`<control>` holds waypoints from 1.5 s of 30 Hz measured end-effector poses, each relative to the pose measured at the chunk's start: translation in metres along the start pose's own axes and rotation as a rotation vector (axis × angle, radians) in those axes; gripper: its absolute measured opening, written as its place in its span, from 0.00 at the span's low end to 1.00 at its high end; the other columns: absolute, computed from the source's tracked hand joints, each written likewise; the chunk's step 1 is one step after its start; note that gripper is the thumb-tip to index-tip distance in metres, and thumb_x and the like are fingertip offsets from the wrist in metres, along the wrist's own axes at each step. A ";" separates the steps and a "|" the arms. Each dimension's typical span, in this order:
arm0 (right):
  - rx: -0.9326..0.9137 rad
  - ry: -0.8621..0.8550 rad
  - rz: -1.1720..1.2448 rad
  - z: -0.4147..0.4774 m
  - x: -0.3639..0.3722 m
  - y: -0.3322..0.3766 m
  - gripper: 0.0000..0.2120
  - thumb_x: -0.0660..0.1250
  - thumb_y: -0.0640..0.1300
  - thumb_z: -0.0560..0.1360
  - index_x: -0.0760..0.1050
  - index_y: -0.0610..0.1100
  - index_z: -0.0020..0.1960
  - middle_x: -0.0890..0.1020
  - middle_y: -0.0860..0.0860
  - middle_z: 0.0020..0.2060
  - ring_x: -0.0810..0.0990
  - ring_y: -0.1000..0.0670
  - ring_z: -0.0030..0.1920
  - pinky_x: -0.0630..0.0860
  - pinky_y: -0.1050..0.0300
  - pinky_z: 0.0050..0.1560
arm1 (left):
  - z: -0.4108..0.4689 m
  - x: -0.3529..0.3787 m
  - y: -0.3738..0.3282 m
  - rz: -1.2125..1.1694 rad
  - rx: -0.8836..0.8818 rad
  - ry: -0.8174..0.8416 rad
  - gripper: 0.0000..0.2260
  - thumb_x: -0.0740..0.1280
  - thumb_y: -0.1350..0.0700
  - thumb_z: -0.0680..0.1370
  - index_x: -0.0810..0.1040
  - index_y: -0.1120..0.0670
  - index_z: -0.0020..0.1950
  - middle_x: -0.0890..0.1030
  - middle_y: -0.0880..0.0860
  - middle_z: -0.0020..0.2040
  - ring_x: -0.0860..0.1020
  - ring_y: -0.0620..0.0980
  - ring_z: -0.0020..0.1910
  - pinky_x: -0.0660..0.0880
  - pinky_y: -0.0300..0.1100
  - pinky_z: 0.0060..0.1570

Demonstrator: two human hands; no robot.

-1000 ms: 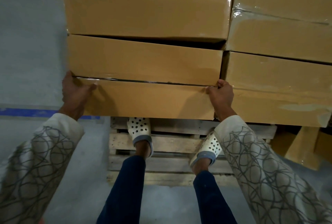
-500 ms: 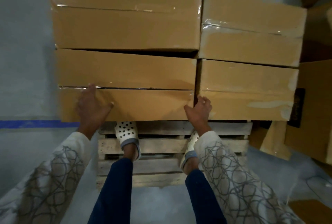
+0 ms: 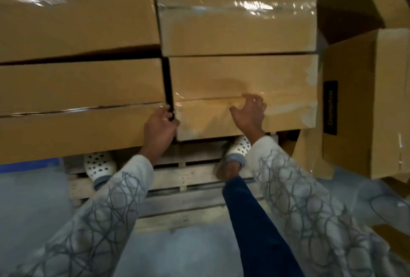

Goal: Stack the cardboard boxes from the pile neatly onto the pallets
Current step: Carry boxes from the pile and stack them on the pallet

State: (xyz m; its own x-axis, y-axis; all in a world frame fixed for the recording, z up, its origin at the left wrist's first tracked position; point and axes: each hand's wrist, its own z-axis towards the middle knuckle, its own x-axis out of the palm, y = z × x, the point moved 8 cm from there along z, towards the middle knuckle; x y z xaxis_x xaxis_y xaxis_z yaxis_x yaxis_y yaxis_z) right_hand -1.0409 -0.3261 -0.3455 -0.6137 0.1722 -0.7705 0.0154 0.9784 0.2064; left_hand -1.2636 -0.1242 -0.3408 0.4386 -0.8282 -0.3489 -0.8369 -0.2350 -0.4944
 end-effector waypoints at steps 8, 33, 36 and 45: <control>-0.060 -0.087 -0.071 0.101 -0.076 -0.087 0.33 0.70 0.51 0.77 0.63 0.47 0.78 0.61 0.44 0.78 0.60 0.39 0.76 0.61 0.37 0.72 | 0.039 0.067 -0.029 0.121 -0.018 -0.194 0.30 0.74 0.47 0.67 0.74 0.54 0.67 0.75 0.59 0.67 0.74 0.61 0.66 0.74 0.58 0.66; 0.207 -0.058 0.029 0.147 -0.097 -0.148 0.58 0.80 0.71 0.58 0.49 0.67 0.78 0.50 0.42 0.82 0.51 0.32 0.79 0.55 0.21 0.71 | 0.060 0.047 -0.017 0.218 -0.117 -0.355 0.18 0.60 0.52 0.70 0.82 0.63 0.47 0.81 0.66 0.46 0.79 0.65 0.45 0.75 0.49 0.47; 0.210 -0.052 0.002 0.146 -0.095 -0.145 0.58 0.79 0.71 0.60 0.47 0.66 0.79 0.49 0.42 0.82 0.50 0.32 0.80 0.53 0.21 0.72 | 0.059 0.041 -0.015 0.257 -0.088 -0.395 0.14 0.63 0.58 0.74 0.83 0.65 0.50 0.81 0.66 0.44 0.79 0.64 0.45 0.72 0.49 0.45; 0.217 -0.028 -0.031 0.142 -0.091 -0.143 0.59 0.77 0.71 0.64 0.44 0.63 0.82 0.45 0.40 0.83 0.47 0.32 0.81 0.50 0.24 0.75 | 0.049 0.038 -0.020 0.401 0.028 -0.415 0.31 0.69 0.55 0.73 0.71 0.58 0.75 0.70 0.64 0.67 0.68 0.66 0.65 0.67 0.56 0.64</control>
State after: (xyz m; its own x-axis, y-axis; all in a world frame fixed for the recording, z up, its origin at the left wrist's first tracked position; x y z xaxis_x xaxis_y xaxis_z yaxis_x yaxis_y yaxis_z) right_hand -0.8752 -0.4652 -0.3910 -0.5946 0.1420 -0.7914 0.1682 0.9845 0.0503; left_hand -1.2144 -0.1264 -0.3835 0.1853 -0.5794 -0.7937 -0.9576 0.0747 -0.2781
